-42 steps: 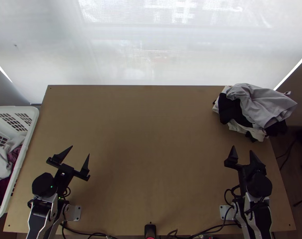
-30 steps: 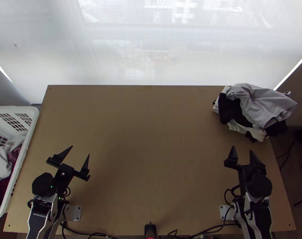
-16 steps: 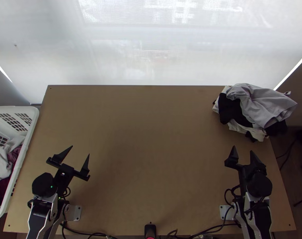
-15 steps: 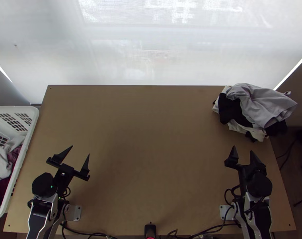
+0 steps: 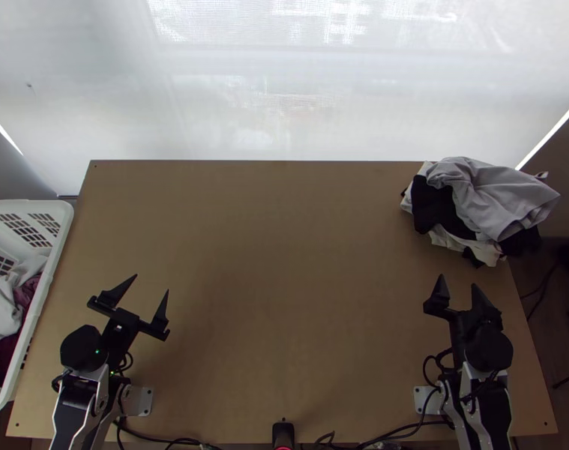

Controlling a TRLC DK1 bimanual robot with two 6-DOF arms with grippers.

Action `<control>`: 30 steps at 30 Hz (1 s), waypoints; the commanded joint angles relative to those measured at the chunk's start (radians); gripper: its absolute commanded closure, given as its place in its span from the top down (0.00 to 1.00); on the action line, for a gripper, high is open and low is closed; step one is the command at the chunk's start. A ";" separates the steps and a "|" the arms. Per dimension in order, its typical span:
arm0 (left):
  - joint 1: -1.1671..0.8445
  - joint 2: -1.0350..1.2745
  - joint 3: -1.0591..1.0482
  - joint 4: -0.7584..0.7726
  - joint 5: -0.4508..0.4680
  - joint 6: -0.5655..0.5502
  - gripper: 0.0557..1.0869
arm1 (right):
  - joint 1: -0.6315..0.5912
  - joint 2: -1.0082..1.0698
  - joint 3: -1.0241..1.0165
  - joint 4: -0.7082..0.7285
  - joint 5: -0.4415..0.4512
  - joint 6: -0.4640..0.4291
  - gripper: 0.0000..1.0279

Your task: Fold the t-shirt

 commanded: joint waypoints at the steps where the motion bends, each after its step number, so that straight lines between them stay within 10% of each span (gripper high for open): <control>1: 0.000 0.000 0.000 0.000 0.000 0.001 0.95 | 0.055 0.000 0.000 0.000 -0.003 0.003 0.96; 4: 0.000 0.000 0.000 0.000 0.000 0.001 0.95 | 0.059 -0.001 0.002 0.091 0.065 0.009 0.96; 11: 0.000 0.000 0.000 0.000 0.000 0.001 0.95 | 0.094 0.140 0.103 0.168 0.143 -0.397 0.91; 21: 0.000 0.000 0.000 0.000 0.000 0.001 0.95 | 0.243 0.669 0.665 -0.331 0.132 -0.110 0.92; 30: -0.038 0.000 0.000 -0.011 0.100 -0.011 0.95 | 0.252 0.956 1.002 -0.593 0.126 -0.081 0.95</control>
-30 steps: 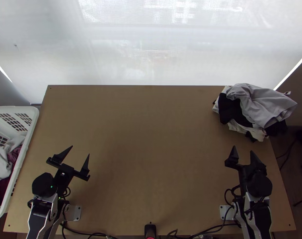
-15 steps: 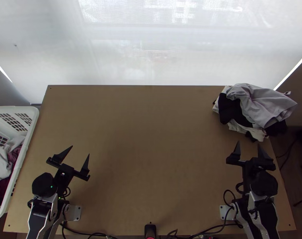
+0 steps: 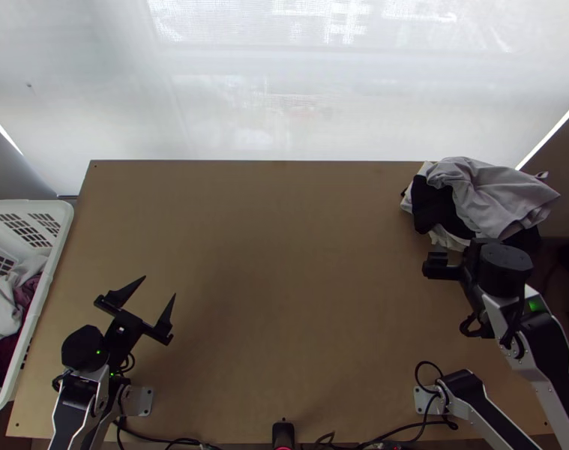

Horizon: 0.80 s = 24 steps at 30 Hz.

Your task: Fold the t-shirt

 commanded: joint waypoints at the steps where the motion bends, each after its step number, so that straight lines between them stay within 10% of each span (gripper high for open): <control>1: -0.014 -0.002 0.001 0.005 -0.012 0.002 0.95 | 0.048 0.245 0.276 -0.222 -0.007 0.030 0.95; 12: 0.017 0.107 0.103 0.098 -0.395 -0.018 0.95 | 0.151 0.447 0.445 -0.294 -0.064 -0.028 0.95; 24: 0.402 0.670 0.644 0.041 -0.400 -0.249 0.95 | 0.144 0.481 0.376 -0.297 -0.066 -0.014 0.95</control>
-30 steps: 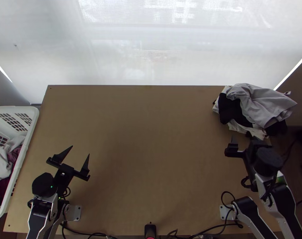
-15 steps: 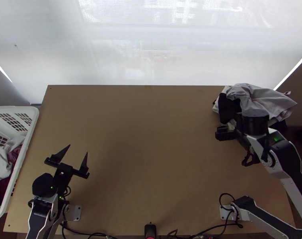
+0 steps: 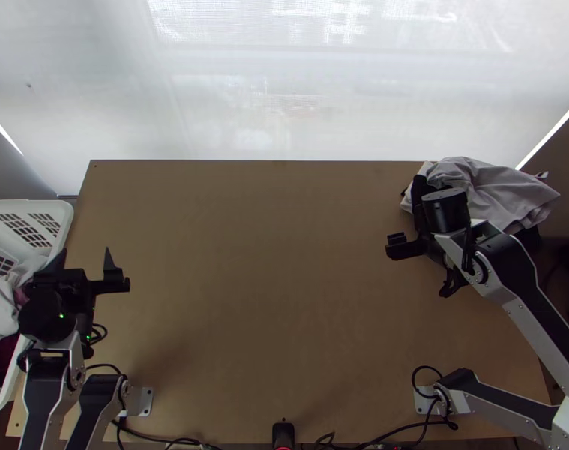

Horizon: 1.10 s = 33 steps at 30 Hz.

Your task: Fold the t-shirt

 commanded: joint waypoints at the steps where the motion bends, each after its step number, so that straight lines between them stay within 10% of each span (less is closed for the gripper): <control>1: 0.231 0.305 0.319 -0.065 -0.008 -0.085 0.95 | 0.002 0.025 -0.009 -0.012 -0.003 0.009 0.95; 28: 0.929 1.285 1.072 -0.291 0.246 -0.312 0.95 | -0.068 -0.026 0.062 -0.107 -0.001 -0.009 0.95; 33: 0.976 1.601 1.371 -0.684 0.256 -0.295 0.95 | -0.087 -0.033 0.060 -0.124 -0.001 -0.012 0.95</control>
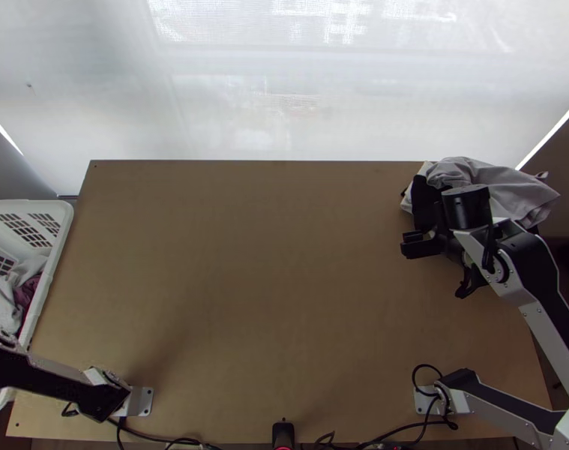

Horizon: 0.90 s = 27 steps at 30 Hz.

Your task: Fold the t-shirt

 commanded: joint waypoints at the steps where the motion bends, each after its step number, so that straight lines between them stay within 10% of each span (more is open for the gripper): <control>1: 0.084 0.389 0.335 -0.336 0.021 -0.017 0.95 | -0.020 -0.011 -0.005 -0.025 0.000 -0.005 0.95; 27: 0.127 1.015 0.691 -0.171 -0.123 -0.020 0.92 | -0.077 -0.040 -0.051 -0.083 0.009 -0.105 0.95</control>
